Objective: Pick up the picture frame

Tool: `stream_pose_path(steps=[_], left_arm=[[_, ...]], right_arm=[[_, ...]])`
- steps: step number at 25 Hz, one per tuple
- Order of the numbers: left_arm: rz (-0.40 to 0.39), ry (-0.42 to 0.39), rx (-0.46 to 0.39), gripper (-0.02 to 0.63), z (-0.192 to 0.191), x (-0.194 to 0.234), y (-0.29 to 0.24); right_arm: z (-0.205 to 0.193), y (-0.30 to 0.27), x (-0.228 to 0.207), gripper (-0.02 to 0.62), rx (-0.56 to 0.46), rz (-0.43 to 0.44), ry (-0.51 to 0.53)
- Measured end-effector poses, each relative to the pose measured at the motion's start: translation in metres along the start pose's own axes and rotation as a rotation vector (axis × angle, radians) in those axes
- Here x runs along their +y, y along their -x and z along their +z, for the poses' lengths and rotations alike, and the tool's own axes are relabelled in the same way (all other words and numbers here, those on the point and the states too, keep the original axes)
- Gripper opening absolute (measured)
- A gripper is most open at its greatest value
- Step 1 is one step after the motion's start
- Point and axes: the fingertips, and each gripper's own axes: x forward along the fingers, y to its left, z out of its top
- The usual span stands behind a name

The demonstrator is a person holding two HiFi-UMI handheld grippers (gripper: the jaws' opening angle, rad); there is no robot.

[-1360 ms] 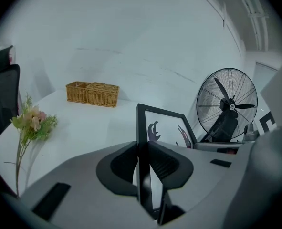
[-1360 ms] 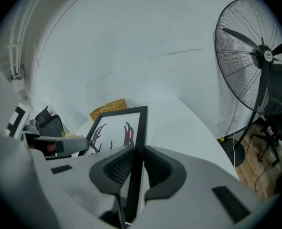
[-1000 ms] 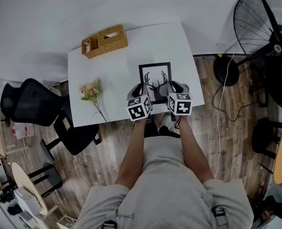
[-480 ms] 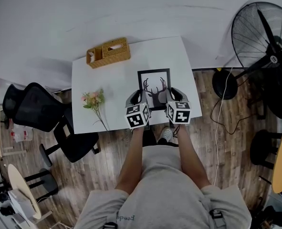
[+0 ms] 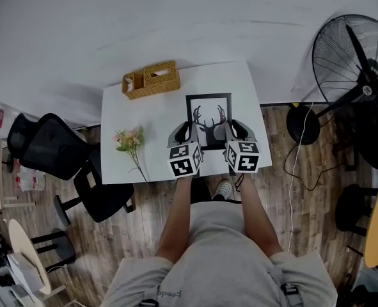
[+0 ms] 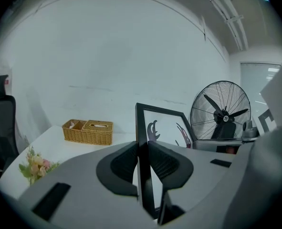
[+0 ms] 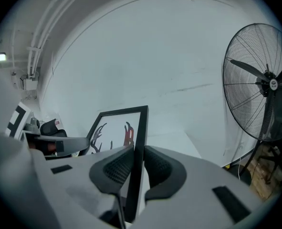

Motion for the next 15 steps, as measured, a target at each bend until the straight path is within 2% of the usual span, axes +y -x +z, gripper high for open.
stream_pose_path(steps=[15], left_arm=[[-0.053,-0.047,-0.147,0.087,0.076,-0.015,0.015]], right_arm=[[0.079,0.020,0.008,0.075,-0.158,-0.005,0.061]])
